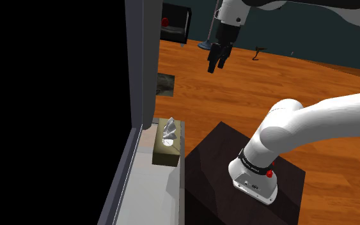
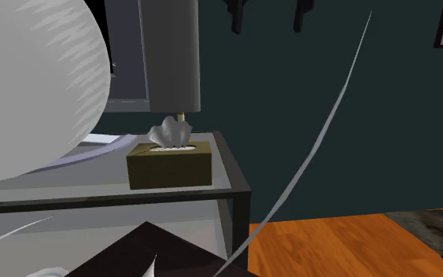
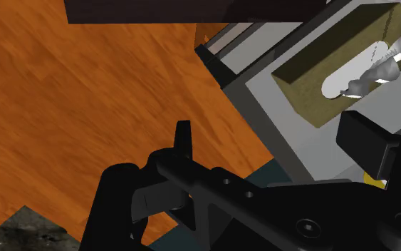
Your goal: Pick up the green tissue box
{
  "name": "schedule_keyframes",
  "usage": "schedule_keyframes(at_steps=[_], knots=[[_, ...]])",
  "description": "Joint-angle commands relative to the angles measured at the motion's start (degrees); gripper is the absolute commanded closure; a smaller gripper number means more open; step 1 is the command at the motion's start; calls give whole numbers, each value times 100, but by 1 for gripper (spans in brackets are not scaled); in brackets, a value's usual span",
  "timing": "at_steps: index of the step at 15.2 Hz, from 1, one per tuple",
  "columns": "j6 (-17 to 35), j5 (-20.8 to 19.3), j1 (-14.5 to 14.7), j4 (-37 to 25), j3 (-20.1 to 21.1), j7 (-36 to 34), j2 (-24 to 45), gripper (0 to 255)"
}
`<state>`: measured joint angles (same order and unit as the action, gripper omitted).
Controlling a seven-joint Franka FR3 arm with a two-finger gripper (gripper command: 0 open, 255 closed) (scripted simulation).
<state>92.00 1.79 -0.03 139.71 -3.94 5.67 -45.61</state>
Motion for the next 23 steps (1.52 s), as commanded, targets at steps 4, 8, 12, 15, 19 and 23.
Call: schedule_keyframes(at_steps=[4, 8, 12, 15, 19, 23], knots=[[443, 351, 153, 565, 146, -159, -271, 0], [1078, 865, 416, 1249, 384, -362, -553, 0], [1790, 1443, 760, 1843, 681, -552, -713, 0], [2395, 1922, 1085, 2216, 937, -684, -719, 0], [3324, 2632, 1603, 2592, 1319, -820, -524, 0], [4214, 3289, 2102, 2771, 1646, -867, -144, 0]])
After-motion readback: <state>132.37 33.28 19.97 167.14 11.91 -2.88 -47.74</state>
